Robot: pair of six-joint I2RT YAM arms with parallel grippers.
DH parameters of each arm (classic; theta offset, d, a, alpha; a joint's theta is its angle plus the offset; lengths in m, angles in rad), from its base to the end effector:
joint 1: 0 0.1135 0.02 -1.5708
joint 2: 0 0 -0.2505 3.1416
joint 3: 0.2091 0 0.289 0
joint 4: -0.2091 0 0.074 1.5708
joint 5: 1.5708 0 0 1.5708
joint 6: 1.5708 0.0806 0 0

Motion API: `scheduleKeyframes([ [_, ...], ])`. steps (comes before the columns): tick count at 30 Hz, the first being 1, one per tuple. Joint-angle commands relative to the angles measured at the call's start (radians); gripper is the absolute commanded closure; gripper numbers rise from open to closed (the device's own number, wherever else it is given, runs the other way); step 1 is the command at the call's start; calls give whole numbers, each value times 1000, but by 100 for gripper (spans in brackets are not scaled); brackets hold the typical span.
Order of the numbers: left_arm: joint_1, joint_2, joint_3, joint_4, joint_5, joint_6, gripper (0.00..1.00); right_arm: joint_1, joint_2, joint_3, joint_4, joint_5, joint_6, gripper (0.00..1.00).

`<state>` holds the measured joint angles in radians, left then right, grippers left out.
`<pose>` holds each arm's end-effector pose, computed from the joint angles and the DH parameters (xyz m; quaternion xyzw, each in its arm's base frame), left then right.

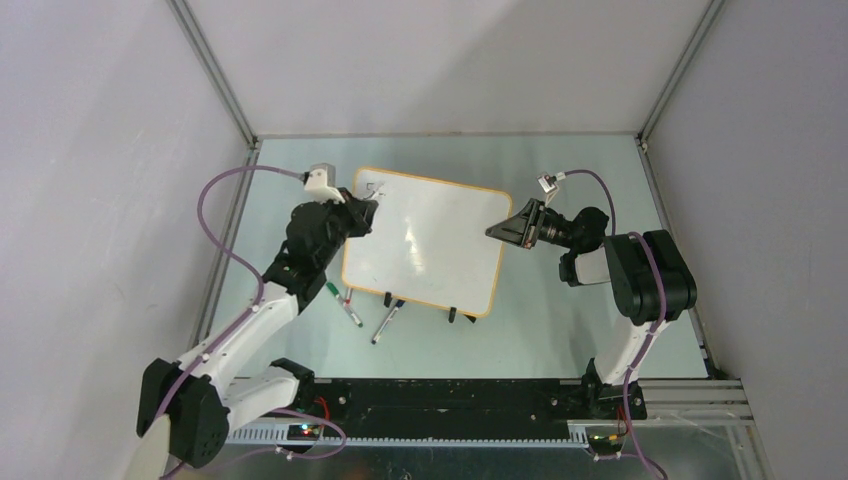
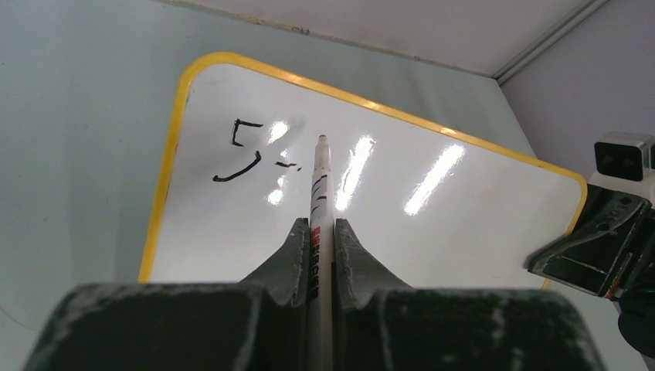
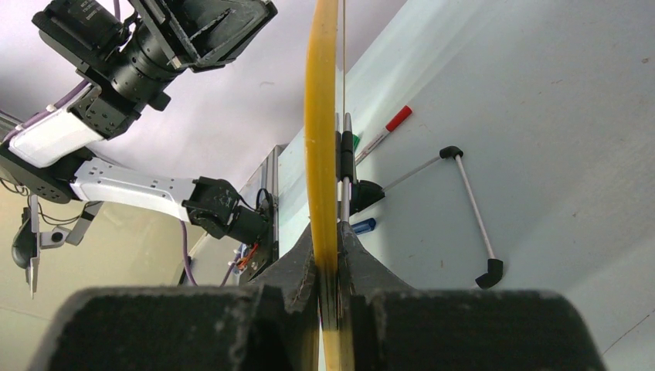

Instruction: Write a sentence on the whiteboard

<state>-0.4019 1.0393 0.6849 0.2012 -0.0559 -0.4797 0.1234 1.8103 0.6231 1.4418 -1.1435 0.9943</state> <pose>0.3070 -0.1256 0.2640 -0.0477 0.7576 -0.2584 0.5975 0.3331 0.1152 0.1442 -0.1712 0.6469 0.6334 0.3886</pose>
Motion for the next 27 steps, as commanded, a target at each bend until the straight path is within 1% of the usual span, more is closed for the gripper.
scheduleKeyframes([
  [1, 11, 28, 58, 20, 35, -21, 100, 14, -26, 32, 63, -37, 60, 100],
  [27, 46, 62, 61, 19, 48, -28, 100, 17, -26, 32, 64, -37, 61, 100],
])
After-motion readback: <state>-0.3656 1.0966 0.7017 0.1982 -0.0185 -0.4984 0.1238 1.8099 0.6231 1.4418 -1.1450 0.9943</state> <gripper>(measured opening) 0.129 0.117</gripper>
